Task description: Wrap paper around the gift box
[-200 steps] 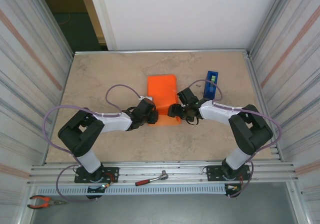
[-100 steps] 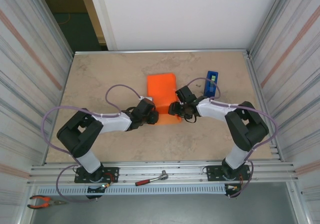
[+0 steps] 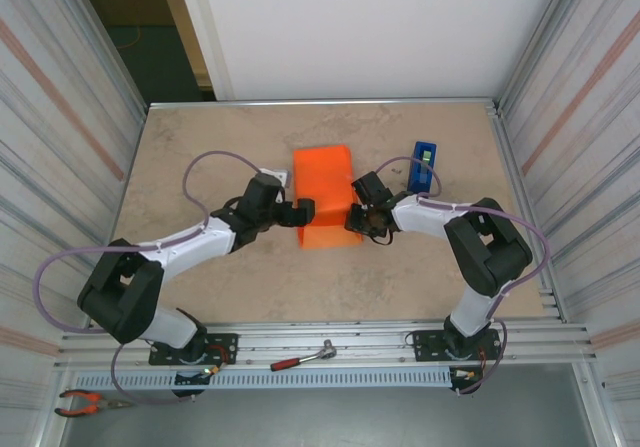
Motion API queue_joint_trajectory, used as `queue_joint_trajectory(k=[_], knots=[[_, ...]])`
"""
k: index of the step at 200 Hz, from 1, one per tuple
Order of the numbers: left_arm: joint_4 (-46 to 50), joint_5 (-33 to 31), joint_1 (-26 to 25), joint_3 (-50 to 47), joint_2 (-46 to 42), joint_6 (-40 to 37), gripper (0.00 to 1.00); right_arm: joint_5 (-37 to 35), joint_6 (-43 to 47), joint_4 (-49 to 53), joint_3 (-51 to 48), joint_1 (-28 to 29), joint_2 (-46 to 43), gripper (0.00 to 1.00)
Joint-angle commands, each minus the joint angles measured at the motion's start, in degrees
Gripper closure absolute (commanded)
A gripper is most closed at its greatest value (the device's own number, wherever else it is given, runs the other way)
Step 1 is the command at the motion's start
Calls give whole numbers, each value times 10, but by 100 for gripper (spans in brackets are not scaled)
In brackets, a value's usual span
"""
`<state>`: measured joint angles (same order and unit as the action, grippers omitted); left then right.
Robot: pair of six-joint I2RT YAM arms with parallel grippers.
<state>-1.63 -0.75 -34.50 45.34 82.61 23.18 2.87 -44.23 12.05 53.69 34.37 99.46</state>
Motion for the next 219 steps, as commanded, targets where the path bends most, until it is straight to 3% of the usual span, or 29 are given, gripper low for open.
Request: queue_joint_trajectory(k=[1,14,33,44,52,63,72,80,91,96,99,112,132,136,146,151,182,201,219], knots=[[26,59,13,51,0,-46,1,5,8,-3,6,-3,11,82],[90,62,13,94,15,-70,2,10,11,0,7,-4,12,84],[115,52,10,99,19,-74,4,15,14,9,13,-4,15,64],[109,36,5,82,9,-60,5,16,15,9,13,-4,14,62],[105,21,0,65,2,-44,7,18,15,8,11,-4,13,73],[102,5,-6,44,-6,-13,9,19,17,8,9,-4,12,98],[89,0,-10,23,-13,9,12,22,17,9,8,-4,12,100],[79,-7,-14,7,-18,28,14,23,17,13,8,-4,13,86],[61,-8,-19,-17,-24,49,15,20,15,20,7,-2,13,49],[54,-10,-23,-26,-26,56,15,18,15,22,6,-2,11,45],[51,-13,-25,-30,-27,60,16,18,14,21,4,-2,12,47],[36,-15,-32,-45,-24,72,17,21,12,10,-6,-1,8,100],[21,-8,-34,-52,-8,87,21,17,9,11,-9,-1,6,100],[18,-8,-34,-52,-4,90,23,18,9,11,-8,-1,7,95],[6,-8,-36,-55,5,100,28,18,8,16,-5,0,8,64],[0,-8,-38,-56,9,103,31,17,8,18,-4,0,6,55],[-28,-22,-50,-54,42,125,51,14,5,27,-2,3,-3,44],[-26,-44,-63,-47,67,139,54,5,-2,33,-7,8,-17,33],[-16,-75,-79,-39,90,154,70,-10,-10,42,-12,14,-32,28]])
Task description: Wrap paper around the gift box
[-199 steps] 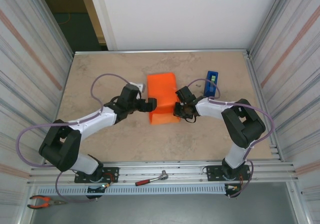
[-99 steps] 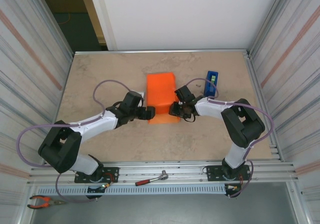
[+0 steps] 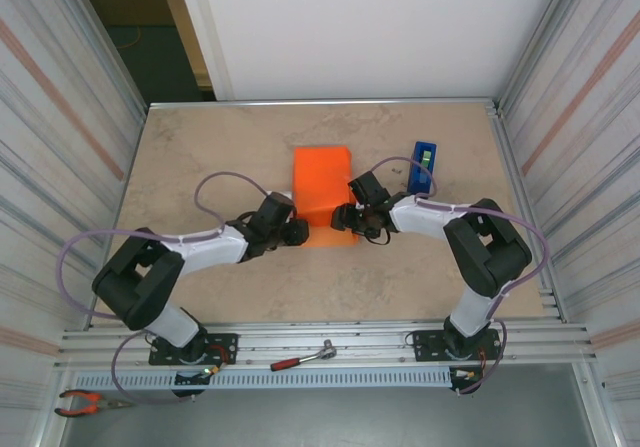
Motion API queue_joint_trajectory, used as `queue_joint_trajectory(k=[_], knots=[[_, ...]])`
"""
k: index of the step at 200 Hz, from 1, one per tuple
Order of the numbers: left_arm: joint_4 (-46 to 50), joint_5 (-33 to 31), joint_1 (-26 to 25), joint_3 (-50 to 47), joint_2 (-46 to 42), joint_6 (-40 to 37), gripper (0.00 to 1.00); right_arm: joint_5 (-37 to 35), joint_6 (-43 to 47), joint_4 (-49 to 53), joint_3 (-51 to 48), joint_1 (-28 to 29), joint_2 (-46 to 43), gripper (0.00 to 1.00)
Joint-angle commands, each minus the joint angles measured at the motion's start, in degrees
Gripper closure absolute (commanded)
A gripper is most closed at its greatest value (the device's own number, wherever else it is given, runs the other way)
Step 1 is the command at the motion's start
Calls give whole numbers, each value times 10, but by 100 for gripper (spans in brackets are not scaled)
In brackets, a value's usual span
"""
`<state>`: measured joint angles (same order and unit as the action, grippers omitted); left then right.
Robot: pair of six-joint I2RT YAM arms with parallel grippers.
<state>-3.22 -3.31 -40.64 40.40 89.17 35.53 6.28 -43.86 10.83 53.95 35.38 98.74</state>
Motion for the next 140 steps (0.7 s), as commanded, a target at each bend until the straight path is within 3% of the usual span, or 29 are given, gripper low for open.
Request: queue_joint_trajectory(k=[1,12,28,44,59,67,86,105,140], knots=[[1,-52,-19,11,25,31,71,-45,-14,55,-15,4,-25,28],[11,-68,-26,17,38,39,84,-59,-21,67,-15,7,-30,28],[25,-94,-37,27,49,44,95,-75,-31,83,-13,10,-28,28],[33,-108,-46,31,51,44,99,-88,-40,95,-11,13,-27,29],[41,-114,-55,31,43,41,95,-84,-44,86,-16,15,-27,32],[48,-116,-57,30,34,38,87,-81,-43,82,-17,15,-26,36],[77,-131,-58,24,-3,20,56,-75,-35,80,-13,15,-27,36],[118,-141,-54,28,-57,-22,35,-66,-23,85,-12,11,-39,35],[183,-84,-23,99,-110,-168,21,-46,-16,102,-27,-2,-106,29]])
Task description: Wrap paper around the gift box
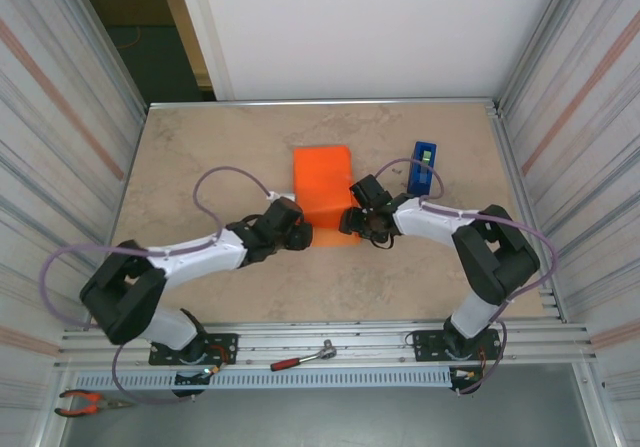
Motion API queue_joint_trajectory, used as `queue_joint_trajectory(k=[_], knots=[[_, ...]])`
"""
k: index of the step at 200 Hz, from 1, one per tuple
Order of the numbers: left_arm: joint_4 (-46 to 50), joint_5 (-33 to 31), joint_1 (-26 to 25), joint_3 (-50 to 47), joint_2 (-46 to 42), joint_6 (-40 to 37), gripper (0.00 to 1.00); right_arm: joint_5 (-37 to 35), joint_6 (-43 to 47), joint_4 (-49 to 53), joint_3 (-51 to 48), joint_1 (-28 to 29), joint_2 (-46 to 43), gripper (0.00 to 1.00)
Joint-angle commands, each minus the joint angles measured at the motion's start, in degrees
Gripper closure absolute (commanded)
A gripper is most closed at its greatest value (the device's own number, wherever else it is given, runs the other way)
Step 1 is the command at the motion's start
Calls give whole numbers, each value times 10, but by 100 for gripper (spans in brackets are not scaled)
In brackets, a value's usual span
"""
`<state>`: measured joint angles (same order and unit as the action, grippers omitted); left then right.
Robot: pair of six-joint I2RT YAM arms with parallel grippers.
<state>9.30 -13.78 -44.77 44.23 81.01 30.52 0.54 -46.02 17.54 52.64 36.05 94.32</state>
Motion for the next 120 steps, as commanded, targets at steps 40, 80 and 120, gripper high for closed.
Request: queue_joint_trajectory(k=[40,80,120], knots=[[164,94,20,219,59,-310,17,35,2,45,-53,-69,-146,25],[196,58,9,282,139,-461,17,101,17,28,-82,-125,-171,26],[151,29,7,253,157,-523,18,133,21,7,-101,-125,-161,29]])
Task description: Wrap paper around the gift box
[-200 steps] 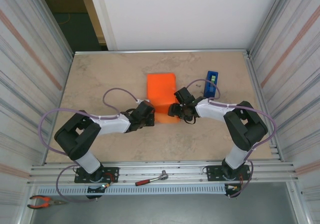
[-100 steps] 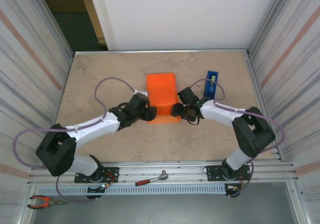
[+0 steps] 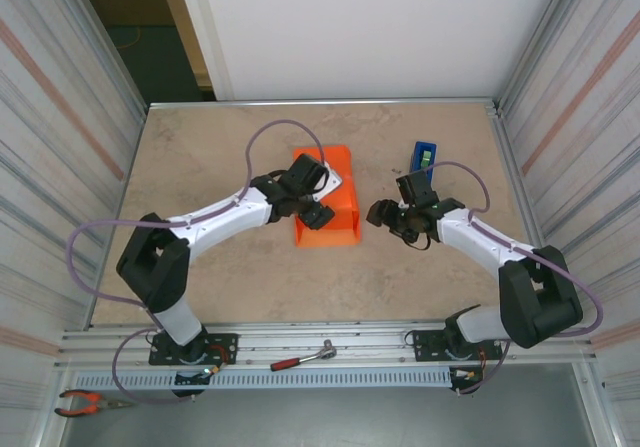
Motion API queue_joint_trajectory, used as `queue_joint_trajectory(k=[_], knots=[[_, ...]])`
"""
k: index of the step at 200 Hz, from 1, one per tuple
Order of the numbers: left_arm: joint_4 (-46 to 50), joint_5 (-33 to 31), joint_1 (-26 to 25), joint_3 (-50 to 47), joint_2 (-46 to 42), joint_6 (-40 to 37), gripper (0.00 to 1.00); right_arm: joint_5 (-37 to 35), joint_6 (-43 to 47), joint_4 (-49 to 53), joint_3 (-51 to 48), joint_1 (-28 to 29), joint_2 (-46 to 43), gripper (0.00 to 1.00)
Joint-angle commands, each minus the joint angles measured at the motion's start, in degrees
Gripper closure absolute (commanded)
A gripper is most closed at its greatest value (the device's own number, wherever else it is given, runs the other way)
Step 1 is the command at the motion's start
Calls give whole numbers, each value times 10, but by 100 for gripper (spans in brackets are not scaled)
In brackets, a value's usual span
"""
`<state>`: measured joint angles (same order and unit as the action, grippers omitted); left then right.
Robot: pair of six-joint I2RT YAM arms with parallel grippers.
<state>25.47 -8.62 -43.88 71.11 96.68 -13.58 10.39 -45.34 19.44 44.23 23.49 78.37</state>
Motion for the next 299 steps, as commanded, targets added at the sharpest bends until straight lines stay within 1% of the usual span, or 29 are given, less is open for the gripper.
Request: queue_joint_trajectory(k=[1,28,68,89,98,108,126,168,219,241,258,275,292,295,299], knots=[[-11,-23,-2,-16,1,-82,18,35,14,-13,-17,0,-1,29],[-11,-33,1,-17,23,-94,20,40,1,-37,-37,0,9,29],[-47,-56,7,-29,44,-103,25,46,-20,-70,-52,0,23,34],[-55,-62,7,-35,54,-106,26,60,-29,-96,-61,3,26,39],[-61,-67,6,-41,55,-107,27,66,-31,-109,-65,8,26,45],[-65,-68,6,-48,56,-107,27,67,-30,-117,-66,16,26,48],[-72,-80,2,-55,61,-111,28,61,-29,-121,-61,36,33,49],[-75,-81,-7,-61,73,-111,30,46,-31,-128,-38,67,77,50],[-74,-76,-13,-62,81,-109,32,35,-26,-126,-12,79,118,60],[-72,-75,-14,-62,84,-110,33,37,-23,-125,-4,83,129,62],[-72,-75,-16,-62,86,-109,33,38,-21,-125,2,86,135,68],[-70,-73,-17,-62,88,-109,34,40,-20,-124,6,89,137,82],[-69,-72,-18,-62,89,-109,35,41,-19,-124,11,90,133,98],[-69,-72,-18,-62,89,-110,35,42,-20,-124,12,91,133,100],[-69,-72,-18,-62,89,-109,35,42,-20,-124,13,91,131,100]])
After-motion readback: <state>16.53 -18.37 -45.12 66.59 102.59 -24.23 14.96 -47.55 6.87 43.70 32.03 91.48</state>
